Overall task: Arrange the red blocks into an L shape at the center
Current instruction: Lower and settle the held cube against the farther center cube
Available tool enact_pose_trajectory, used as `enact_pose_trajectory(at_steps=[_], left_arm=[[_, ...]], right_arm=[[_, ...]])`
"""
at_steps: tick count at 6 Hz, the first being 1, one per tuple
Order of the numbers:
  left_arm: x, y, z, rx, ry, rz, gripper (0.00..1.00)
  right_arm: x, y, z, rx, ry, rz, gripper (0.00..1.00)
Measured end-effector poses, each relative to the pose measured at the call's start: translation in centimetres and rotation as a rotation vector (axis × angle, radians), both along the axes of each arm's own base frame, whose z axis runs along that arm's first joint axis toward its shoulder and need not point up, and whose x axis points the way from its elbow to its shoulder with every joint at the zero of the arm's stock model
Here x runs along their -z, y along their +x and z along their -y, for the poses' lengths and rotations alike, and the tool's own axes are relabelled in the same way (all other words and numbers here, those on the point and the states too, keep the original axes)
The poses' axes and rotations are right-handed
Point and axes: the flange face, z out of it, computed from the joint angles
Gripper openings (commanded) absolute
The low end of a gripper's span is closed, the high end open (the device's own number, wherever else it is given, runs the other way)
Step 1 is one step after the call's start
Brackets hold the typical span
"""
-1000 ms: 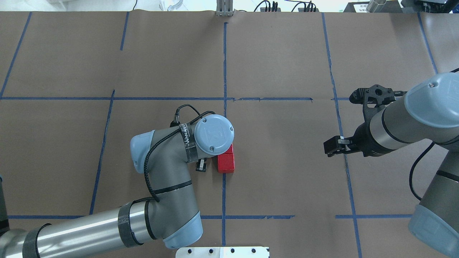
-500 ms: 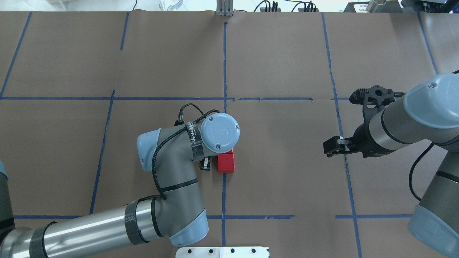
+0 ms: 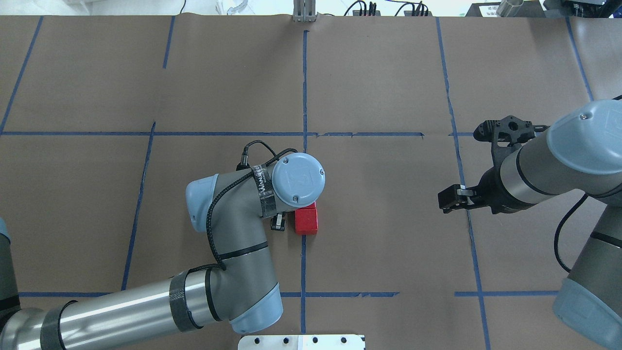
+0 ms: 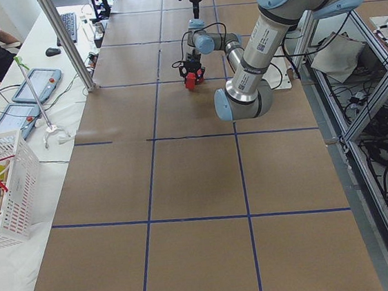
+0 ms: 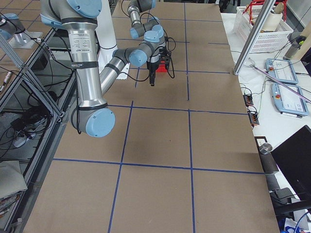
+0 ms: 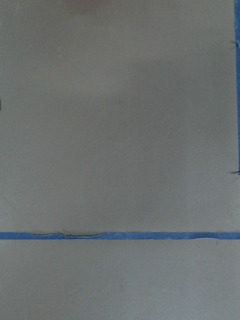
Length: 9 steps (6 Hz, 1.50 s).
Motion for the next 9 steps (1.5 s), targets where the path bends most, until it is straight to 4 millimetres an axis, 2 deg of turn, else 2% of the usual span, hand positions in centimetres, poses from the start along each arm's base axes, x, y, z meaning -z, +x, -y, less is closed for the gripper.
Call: enact_pose_trajectory(at_steps=[9], left_arm=[[-0.30, 0.02, 0.47, 0.125, -0.069, -0.018, 0.06]], right_arm=[[0.10, 0.05, -0.04, -0.001, 0.000, 0.002, 1.00]])
